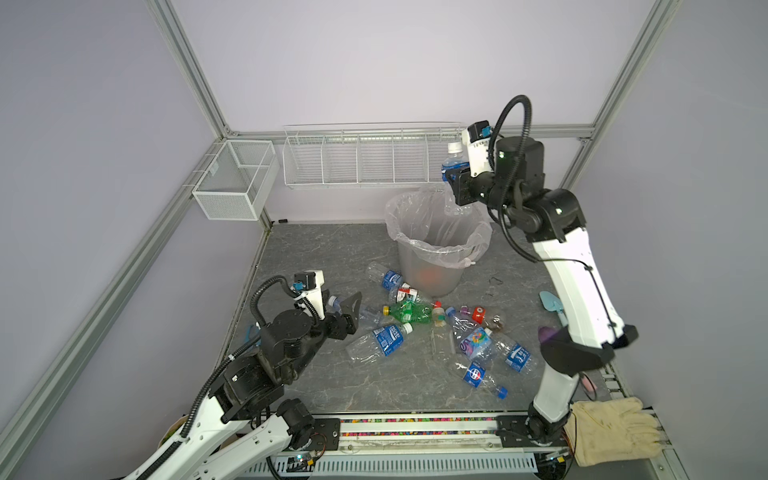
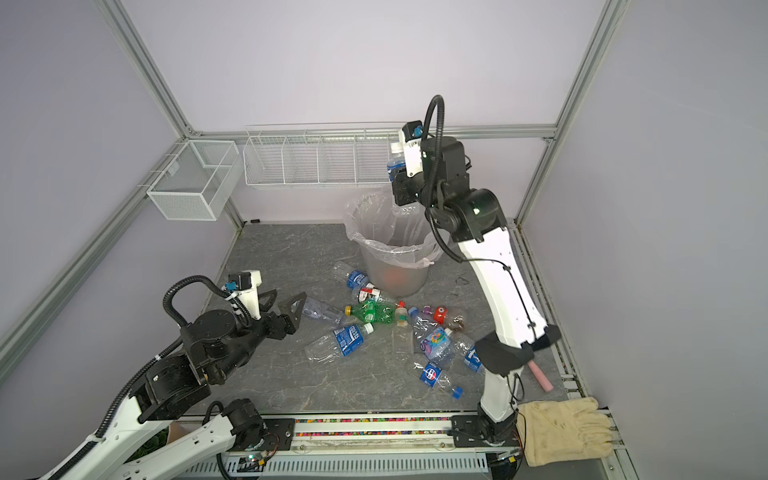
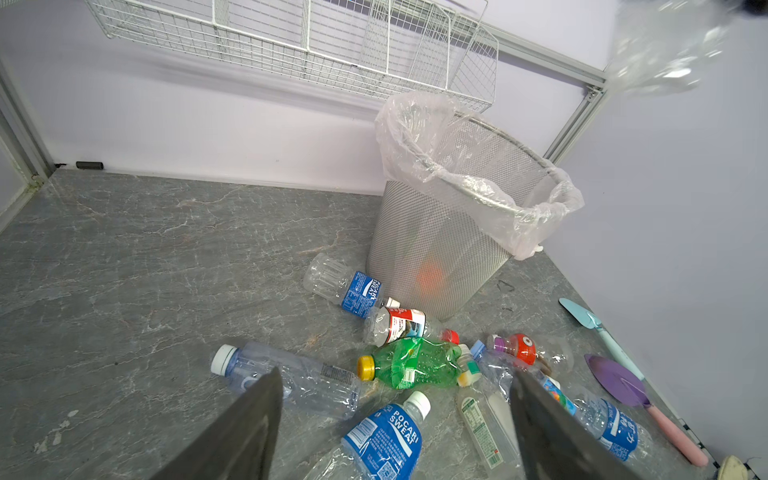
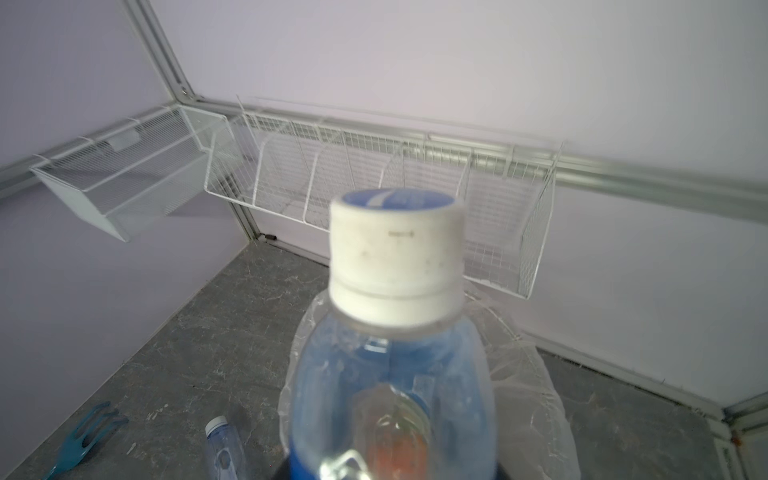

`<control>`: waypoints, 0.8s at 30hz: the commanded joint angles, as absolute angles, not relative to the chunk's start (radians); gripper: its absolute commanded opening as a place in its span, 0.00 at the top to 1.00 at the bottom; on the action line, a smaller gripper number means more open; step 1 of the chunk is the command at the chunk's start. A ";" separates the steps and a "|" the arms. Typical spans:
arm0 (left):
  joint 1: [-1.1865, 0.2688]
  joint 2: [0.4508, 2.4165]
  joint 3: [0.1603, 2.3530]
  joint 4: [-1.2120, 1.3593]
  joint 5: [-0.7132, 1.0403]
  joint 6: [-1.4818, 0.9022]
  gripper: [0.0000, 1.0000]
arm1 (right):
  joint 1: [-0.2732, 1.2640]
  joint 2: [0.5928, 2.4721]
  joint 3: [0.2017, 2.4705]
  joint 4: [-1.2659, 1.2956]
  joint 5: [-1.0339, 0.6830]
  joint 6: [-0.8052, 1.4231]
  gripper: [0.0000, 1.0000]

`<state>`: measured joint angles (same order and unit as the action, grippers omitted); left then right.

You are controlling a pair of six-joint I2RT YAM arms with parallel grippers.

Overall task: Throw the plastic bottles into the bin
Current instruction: 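Open the right gripper above the bin to drop the bottle, then withdraw the right gripper from the bin while the left gripper moves to the pile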

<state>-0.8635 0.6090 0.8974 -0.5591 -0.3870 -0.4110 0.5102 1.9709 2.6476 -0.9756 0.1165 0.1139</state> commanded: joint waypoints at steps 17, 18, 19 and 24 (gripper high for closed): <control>-0.861 0.616 0.933 -0.565 -0.356 -0.442 0.16 | 0.532 1.743 2.391 -1.023 0.175 0.155 0.12; -0.862 0.616 0.931 -0.566 -0.357 -0.442 0.16 | 0.534 1.733 2.378 -1.017 0.170 0.157 0.12; -0.861 0.616 0.930 -0.568 -0.356 -0.442 0.15 | 0.537 1.725 2.372 -1.013 0.167 0.159 0.12; -0.861 0.662 0.931 -0.587 -0.319 -0.433 0.14 | 0.556 1.680 2.334 -1.010 0.154 0.158 0.12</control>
